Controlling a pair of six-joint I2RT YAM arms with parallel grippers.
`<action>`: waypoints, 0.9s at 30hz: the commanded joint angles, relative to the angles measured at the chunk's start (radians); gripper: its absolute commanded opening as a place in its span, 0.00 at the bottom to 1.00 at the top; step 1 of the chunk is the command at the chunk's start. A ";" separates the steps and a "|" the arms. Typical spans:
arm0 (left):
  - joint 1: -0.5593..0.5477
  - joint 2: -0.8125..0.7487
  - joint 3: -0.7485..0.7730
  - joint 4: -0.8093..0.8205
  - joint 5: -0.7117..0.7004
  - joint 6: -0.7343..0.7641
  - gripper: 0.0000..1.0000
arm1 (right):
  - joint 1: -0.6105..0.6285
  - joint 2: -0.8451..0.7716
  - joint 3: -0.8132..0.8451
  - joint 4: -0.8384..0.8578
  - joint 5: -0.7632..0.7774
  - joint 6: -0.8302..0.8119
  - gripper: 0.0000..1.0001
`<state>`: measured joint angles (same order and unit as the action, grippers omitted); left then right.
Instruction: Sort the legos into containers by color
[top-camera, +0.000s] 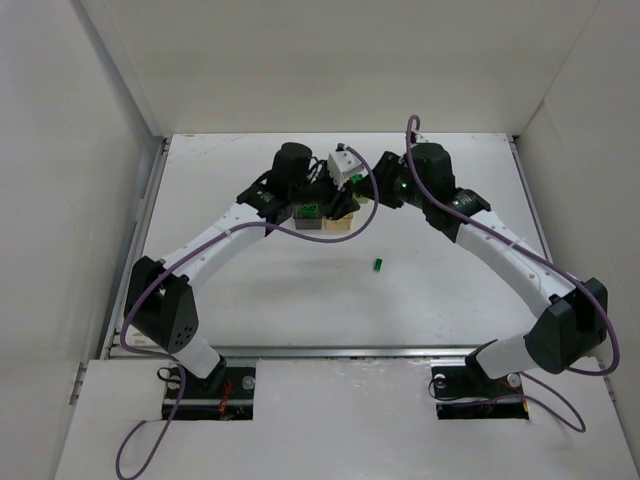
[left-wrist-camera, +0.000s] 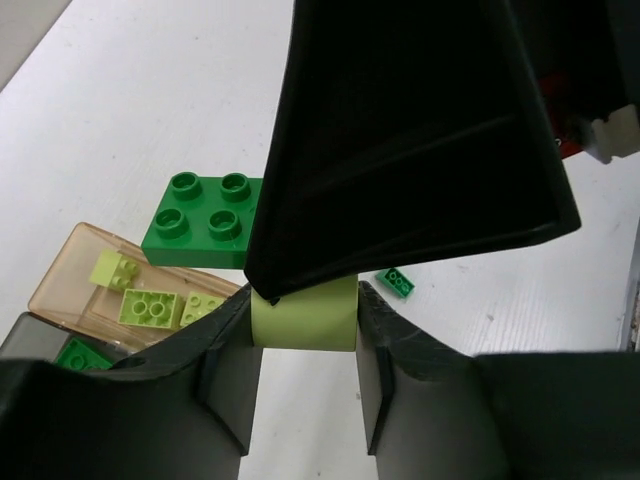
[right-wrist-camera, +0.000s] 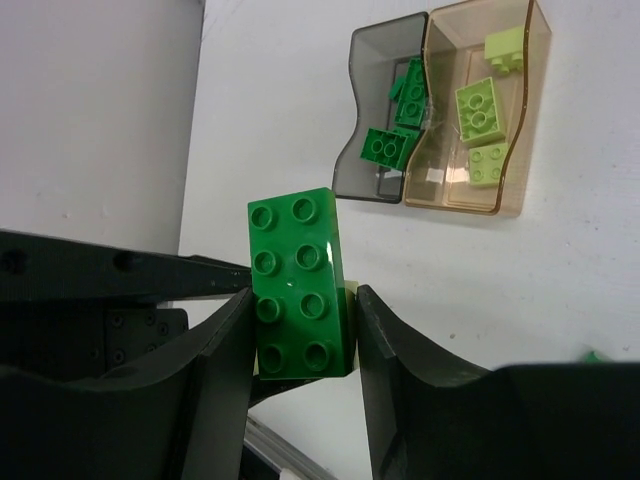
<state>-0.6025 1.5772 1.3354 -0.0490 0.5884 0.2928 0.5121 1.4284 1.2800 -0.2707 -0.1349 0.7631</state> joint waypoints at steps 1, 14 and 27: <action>-0.003 -0.031 0.025 0.020 0.001 -0.017 0.17 | 0.003 -0.019 0.027 0.063 0.000 0.012 0.00; -0.003 -0.031 0.036 -0.061 0.011 0.041 0.00 | 0.003 0.035 0.071 0.010 -0.009 -0.056 0.42; -0.003 -0.031 0.016 -0.135 0.010 0.111 0.00 | 0.003 0.139 0.139 -0.018 -0.037 -0.113 0.51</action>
<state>-0.6025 1.5772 1.3365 -0.1860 0.5827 0.3843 0.5125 1.5475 1.3643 -0.3058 -0.1585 0.6823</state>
